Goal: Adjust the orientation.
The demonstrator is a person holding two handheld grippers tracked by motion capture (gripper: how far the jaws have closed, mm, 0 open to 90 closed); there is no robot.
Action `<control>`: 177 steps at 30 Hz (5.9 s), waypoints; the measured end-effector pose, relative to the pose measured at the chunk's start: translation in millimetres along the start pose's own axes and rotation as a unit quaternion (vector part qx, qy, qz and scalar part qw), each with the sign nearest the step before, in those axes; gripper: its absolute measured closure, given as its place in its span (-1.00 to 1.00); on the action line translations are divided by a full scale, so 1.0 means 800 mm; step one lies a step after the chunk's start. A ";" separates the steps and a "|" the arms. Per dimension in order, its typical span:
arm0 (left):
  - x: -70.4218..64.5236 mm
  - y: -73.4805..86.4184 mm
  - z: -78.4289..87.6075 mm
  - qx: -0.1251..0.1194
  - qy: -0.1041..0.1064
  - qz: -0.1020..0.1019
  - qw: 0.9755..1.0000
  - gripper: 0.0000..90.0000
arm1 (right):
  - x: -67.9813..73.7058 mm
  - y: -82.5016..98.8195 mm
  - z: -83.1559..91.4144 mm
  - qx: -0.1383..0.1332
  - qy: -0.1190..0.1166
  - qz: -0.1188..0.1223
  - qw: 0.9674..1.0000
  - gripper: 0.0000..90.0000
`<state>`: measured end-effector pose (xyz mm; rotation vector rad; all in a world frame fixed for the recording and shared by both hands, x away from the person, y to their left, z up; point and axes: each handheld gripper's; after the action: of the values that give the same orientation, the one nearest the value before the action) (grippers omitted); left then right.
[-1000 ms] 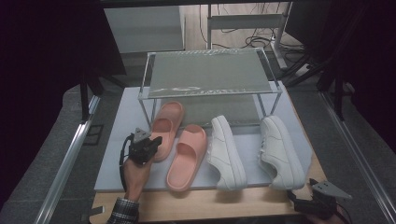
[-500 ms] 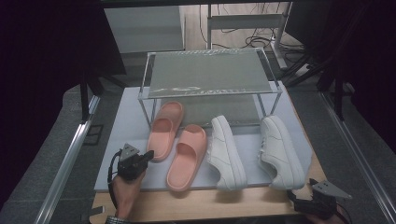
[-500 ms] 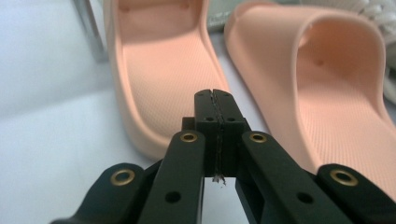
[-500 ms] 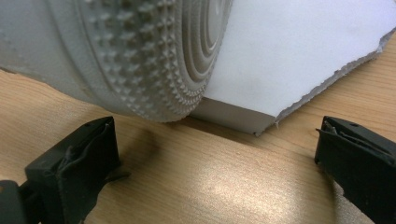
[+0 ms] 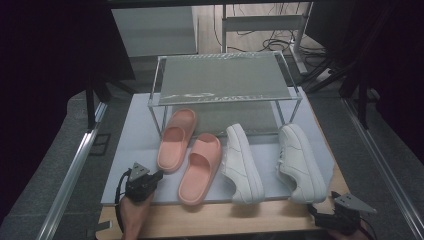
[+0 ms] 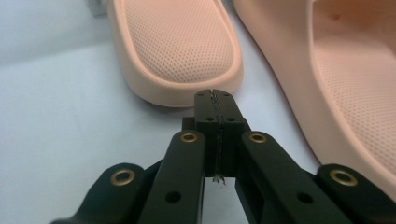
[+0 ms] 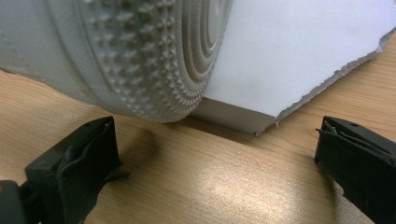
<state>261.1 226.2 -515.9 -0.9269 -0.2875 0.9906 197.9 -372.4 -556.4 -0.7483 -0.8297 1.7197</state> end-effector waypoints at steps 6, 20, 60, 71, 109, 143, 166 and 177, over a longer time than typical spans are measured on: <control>0.003 -0.002 -0.011 0.012 -0.008 -0.002 1.000 0.99 | 0.000 0.000 0.000 0.000 0.000 0.000 1.000 -1.00; 0.002 -0.022 -0.030 0.012 -0.020 -0.016 1.000 0.99 | 0.000 0.000 0.000 -0.001 0.000 0.001 1.000 -1.00; 0.007 -0.088 -0.089 -0.008 -0.050 -0.019 0.999 0.99 | -0.001 0.001 0.000 -0.002 -0.001 0.001 1.000 -1.00; 0.015 -0.105 -0.110 -0.003 -0.064 -0.019 0.998 0.99 | 0.000 0.001 0.000 -0.002 -0.001 0.001 1.000 -1.00; 0.019 -0.112 -0.113 0.002 -0.011 0.005 1.000 0.95 | -0.001 0.001 0.001 -0.001 -0.004 0.002 1.000 -1.00; -0.029 -0.079 -0.042 -0.003 0.081 -0.019 0.997 0.57 | 0.000 0.001 0.000 -0.002 -0.003 0.002 1.000 -1.00; -0.040 -0.092 -0.076 0.004 0.075 -0.008 0.997 0.62 | 0.000 0.001 0.000 -0.003 -0.004 0.002 1.000 -1.00; -0.041 -0.096 -0.072 0.007 0.059 -0.001 0.998 0.77 | 0.000 0.001 0.000 -0.003 -0.004 0.002 1.000 -1.00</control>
<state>322.6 152.3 -484.8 -0.9682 -0.1816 0.9313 197.2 -373.0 -556.9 -0.7481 -0.8389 1.7249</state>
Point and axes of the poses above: each handheld gripper's, and its own axes: z roughly backward along the jaws, y roughly out of its underside, x roughly to its left, and after that the axes turned 9 degrees about y, right-handed
